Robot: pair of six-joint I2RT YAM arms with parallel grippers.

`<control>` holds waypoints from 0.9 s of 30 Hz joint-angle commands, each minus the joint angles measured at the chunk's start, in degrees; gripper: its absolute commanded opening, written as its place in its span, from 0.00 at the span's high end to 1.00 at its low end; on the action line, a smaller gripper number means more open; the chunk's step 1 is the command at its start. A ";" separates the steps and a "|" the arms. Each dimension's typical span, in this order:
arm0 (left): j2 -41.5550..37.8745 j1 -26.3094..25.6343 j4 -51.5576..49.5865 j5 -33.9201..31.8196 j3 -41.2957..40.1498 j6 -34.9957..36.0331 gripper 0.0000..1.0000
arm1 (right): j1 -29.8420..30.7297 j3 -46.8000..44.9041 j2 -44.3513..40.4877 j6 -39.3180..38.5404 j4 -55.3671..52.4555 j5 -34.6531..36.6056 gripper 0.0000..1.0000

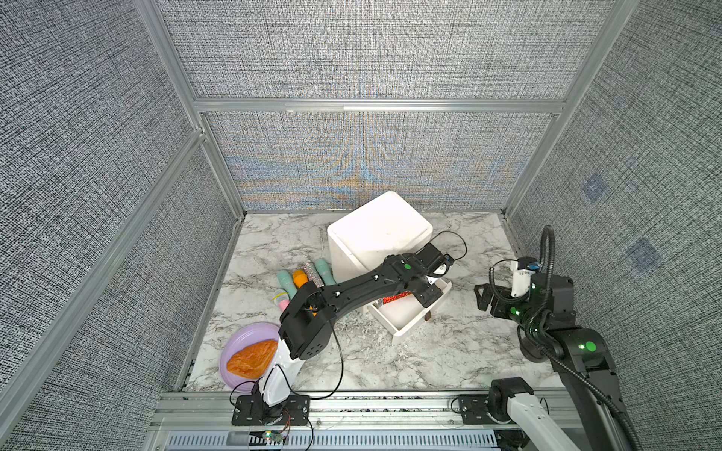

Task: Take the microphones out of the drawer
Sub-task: Pick up the microphone from the drawer.

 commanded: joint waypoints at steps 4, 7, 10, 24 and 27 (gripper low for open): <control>4.63 -0.10 -4.53 -4.70 5.54 0.43 0.26 | -0.36 0.33 -1.16 -0.39 -0.50 -0.53 0.02; 6.23 -0.10 -5.59 -5.82 7.36 0.94 0.28 | -0.38 0.23 -1.52 -0.34 -0.42 -0.50 0.02; 7.38 -0.13 -6.53 -7.47 8.56 1.07 0.32 | -0.55 0.06 -1.93 -0.42 -0.42 -0.63 0.02; 13.31 -0.44 -10.84 -11.44 12.15 1.40 0.31 | -0.55 -0.17 -2.82 -0.50 -0.33 -1.11 0.02; 14.77 -0.55 -12.45 -13.30 13.59 0.80 0.30 | -0.53 -0.19 -2.62 -0.61 -0.20 -1.29 0.02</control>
